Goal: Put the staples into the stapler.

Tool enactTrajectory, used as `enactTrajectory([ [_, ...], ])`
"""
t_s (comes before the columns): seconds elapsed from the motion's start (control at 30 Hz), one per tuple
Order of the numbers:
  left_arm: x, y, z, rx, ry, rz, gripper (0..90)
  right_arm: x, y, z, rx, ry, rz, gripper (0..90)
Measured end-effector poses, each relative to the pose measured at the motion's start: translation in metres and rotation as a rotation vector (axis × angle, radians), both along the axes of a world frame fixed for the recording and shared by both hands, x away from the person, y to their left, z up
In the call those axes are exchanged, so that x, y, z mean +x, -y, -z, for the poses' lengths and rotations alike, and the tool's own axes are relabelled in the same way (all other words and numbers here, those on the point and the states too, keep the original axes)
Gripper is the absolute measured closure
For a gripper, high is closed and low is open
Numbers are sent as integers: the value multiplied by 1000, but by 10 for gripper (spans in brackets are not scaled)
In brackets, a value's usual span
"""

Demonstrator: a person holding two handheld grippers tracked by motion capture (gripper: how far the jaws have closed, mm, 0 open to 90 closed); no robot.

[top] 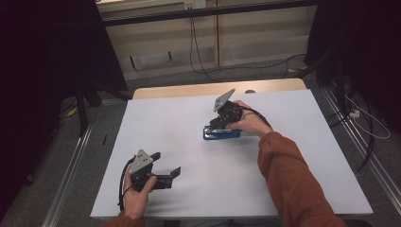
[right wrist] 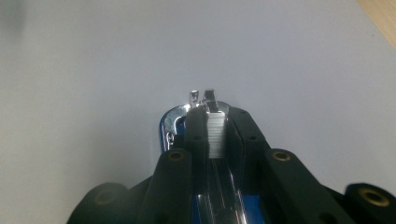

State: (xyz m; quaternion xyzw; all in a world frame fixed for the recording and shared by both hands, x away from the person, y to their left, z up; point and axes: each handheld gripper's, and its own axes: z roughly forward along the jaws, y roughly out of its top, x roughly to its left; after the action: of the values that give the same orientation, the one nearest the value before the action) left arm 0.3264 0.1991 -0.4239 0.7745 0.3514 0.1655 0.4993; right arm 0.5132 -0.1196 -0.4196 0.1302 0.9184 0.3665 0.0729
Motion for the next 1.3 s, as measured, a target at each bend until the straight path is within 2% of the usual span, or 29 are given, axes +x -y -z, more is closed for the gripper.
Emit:
enactTrajectory([
  [1.3, 0, -1, 0, 1, 2, -8, 38, 5, -9, -1, -31, 19, -85, 788],
])
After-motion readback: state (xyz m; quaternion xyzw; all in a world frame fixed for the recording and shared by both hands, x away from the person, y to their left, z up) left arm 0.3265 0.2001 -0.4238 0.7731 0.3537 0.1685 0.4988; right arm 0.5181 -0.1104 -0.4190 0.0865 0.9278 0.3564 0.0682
